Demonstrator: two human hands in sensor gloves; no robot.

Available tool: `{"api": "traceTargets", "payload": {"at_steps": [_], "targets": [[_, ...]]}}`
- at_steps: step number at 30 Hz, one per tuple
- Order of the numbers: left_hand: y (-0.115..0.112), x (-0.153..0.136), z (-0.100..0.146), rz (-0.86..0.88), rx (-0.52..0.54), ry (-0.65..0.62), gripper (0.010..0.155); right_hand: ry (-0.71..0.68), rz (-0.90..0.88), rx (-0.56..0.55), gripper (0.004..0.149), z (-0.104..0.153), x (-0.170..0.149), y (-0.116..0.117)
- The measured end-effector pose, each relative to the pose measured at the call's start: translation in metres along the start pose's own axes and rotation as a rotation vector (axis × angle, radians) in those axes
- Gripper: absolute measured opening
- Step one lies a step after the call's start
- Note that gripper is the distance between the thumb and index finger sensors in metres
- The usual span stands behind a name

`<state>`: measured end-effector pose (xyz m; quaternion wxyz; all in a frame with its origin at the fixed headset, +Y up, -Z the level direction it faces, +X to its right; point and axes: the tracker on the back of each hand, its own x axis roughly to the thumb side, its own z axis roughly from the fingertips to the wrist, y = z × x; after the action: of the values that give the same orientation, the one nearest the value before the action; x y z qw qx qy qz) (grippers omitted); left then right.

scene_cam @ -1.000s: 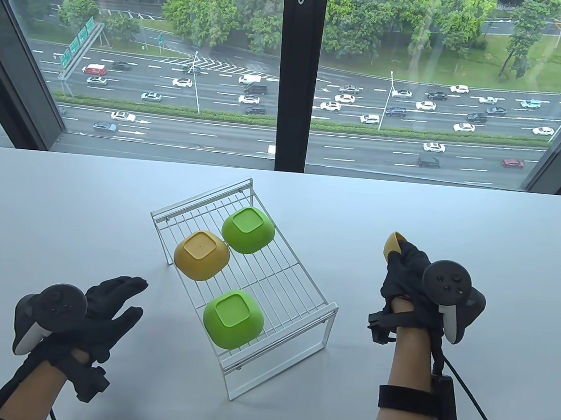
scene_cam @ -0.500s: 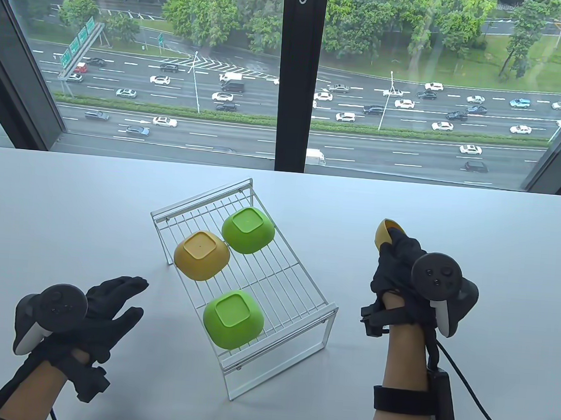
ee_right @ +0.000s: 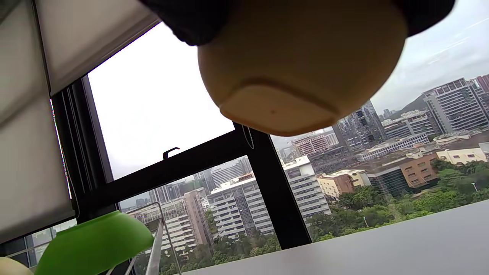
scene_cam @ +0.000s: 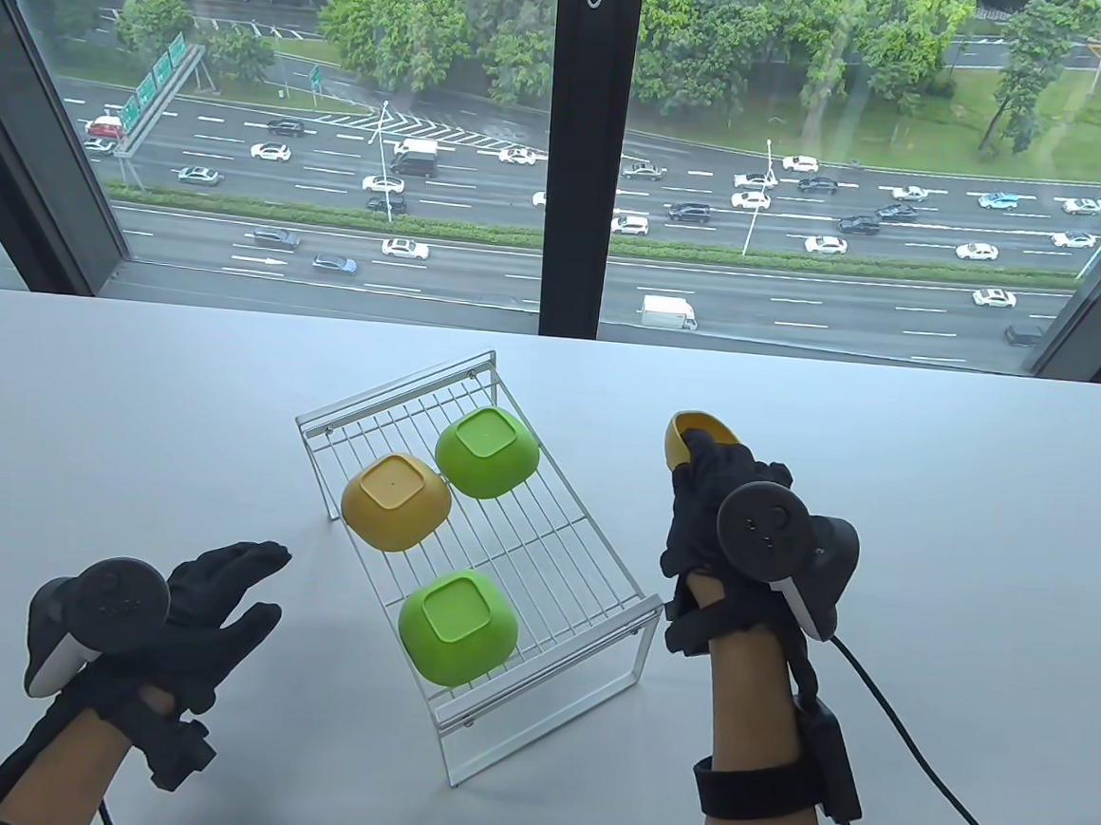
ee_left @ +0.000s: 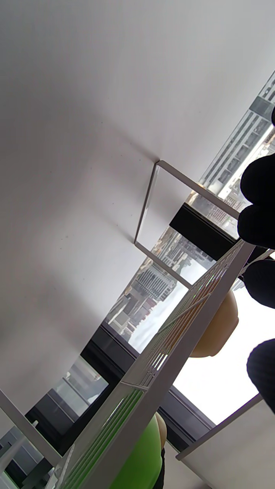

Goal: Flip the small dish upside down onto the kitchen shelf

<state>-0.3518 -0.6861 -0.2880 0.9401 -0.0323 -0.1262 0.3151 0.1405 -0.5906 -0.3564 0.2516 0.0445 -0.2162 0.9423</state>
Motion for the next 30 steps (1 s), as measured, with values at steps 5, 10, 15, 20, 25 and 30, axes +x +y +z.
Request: {"api": "traceTargets", "payload": {"at_steps": [5,10,15,20,25,30], "targets": [[0.0,0.0,0.0,0.002,0.0,-0.002,0.07,-0.055,-0.017,0.014,0.049,0.001,0.019,0.0],[0.0,0.0,0.0,0.002,-0.001,-0.003,0.07,-0.105,-0.032,0.028,0.049,0.003,0.034,0.0],[0.0,0.0,0.0,0.002,-0.001,-0.003,0.07,-0.135,-0.063,0.068,0.049,0.004,0.044,0.001],[0.0,0.0,0.0,0.003,-0.003,-0.003,0.07,-0.141,-0.089,0.171,0.048,0.003,0.046,0.005],[-0.001,0.0,0.0,0.003,-0.01,-0.003,0.07,-0.118,-0.162,0.228,0.048,0.003,0.045,0.009],[-0.001,0.001,0.0,0.007,-0.01,-0.004,0.07,-0.08,-0.242,0.25,0.053,0.004,0.047,0.01]]}}
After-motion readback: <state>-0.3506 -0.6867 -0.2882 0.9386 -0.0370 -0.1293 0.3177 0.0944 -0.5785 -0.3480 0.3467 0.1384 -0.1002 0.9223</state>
